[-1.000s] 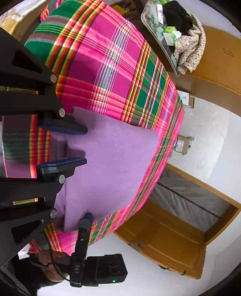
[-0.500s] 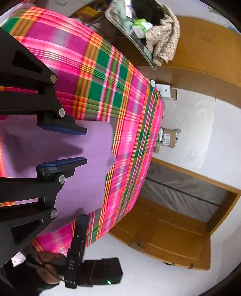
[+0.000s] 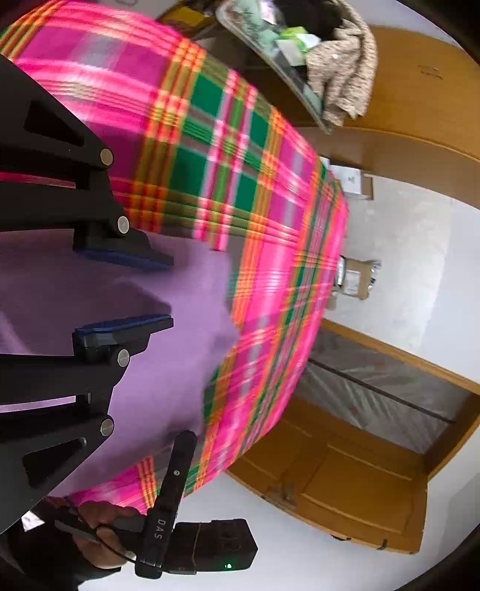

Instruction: Fold clothes

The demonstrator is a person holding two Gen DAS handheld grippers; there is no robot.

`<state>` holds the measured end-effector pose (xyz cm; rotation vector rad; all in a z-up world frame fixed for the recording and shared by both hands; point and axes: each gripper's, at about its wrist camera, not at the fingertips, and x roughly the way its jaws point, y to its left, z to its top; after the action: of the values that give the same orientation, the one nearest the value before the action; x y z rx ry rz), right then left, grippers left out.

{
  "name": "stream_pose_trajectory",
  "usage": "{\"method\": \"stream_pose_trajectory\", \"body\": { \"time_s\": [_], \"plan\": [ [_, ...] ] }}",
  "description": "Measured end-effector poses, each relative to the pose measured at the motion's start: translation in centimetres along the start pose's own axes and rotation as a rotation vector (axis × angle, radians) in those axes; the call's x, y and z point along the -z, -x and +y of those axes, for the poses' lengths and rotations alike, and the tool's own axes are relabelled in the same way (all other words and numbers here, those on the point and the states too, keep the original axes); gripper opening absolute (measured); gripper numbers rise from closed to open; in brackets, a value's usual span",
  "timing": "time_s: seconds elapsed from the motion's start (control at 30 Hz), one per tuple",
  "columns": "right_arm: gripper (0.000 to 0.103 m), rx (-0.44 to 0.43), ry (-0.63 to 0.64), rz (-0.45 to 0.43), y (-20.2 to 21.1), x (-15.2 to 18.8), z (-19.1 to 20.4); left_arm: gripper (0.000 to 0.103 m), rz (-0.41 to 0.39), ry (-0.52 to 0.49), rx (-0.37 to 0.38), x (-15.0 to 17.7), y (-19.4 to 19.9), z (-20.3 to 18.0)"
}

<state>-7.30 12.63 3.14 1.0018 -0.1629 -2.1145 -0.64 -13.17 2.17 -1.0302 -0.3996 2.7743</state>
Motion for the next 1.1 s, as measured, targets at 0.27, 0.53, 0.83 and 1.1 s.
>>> {"method": "stream_pose_trajectory", "body": {
  "time_s": [0.27,0.53,0.83,1.1],
  "plan": [
    [0.019,0.037,-0.08,0.046,-2.3,0.3,-2.6,0.03,0.036,0.076,0.024,-0.5,-2.2,1.6],
    [0.021,0.06,-0.033,0.063,-2.6,0.4,-1.6,0.03,0.032,0.111,0.053,-0.4,-2.1,2.1],
    [0.026,-0.006,0.079,0.012,2.2,3.0,1.9,0.028,-0.058,0.15,0.017,3.4,4.4,2.0],
    [0.026,-0.014,0.179,0.061,2.9,6.6,4.6,0.032,-0.036,0.112,-0.008,6.9,4.8,1.0]
  ]
}}
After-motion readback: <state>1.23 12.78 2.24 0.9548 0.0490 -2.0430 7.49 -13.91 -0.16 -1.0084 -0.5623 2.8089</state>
